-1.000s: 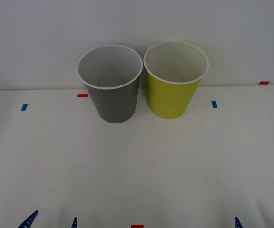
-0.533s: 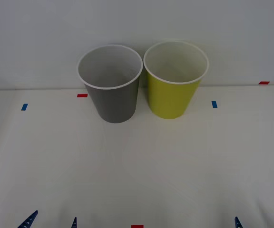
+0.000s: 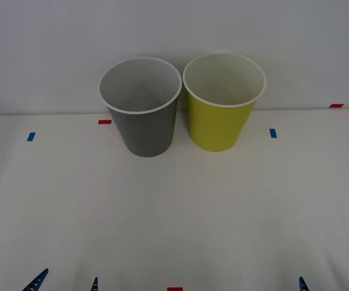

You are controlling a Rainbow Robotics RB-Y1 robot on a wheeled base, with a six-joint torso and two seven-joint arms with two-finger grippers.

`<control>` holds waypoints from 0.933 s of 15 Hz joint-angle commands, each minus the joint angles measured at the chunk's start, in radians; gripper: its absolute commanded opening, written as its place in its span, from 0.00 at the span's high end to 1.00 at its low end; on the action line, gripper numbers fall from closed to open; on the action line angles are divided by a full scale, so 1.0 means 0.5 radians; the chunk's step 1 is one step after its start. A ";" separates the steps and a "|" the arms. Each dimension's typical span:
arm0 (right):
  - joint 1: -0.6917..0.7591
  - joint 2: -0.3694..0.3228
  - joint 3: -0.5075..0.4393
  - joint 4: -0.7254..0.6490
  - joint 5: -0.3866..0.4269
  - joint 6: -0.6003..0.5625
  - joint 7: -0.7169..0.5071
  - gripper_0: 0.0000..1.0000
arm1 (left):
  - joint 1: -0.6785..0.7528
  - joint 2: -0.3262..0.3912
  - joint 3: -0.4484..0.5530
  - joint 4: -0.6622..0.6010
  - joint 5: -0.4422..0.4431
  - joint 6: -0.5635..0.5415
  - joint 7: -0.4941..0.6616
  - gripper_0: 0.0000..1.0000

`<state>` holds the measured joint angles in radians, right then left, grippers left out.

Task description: Put cans in the gray bin and PET bottles in the light green bin.

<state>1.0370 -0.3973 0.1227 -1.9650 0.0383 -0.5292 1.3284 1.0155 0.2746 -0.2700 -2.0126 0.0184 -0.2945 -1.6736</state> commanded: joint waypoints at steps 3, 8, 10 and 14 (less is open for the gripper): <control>0.000 0.000 0.000 0.000 0.000 0.000 0.000 0.00 | 0.000 0.000 0.000 0.000 0.000 0.000 0.000 0.00; 0.000 0.000 0.000 0.000 0.000 0.000 0.000 0.00 | 0.000 0.000 0.000 0.000 0.000 0.000 0.000 0.00; 0.000 0.000 0.000 0.000 0.000 0.000 0.000 0.00 | 0.000 0.000 0.000 0.000 0.000 0.000 0.000 0.00; 0.000 0.000 0.000 0.000 0.000 0.000 0.000 0.00 | 0.000 0.000 0.000 0.000 0.000 0.000 0.000 0.00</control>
<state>1.0370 -0.3973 0.1227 -1.9650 0.0383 -0.5292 1.3284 1.0155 0.2746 -0.2700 -2.0126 0.0184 -0.2945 -1.6736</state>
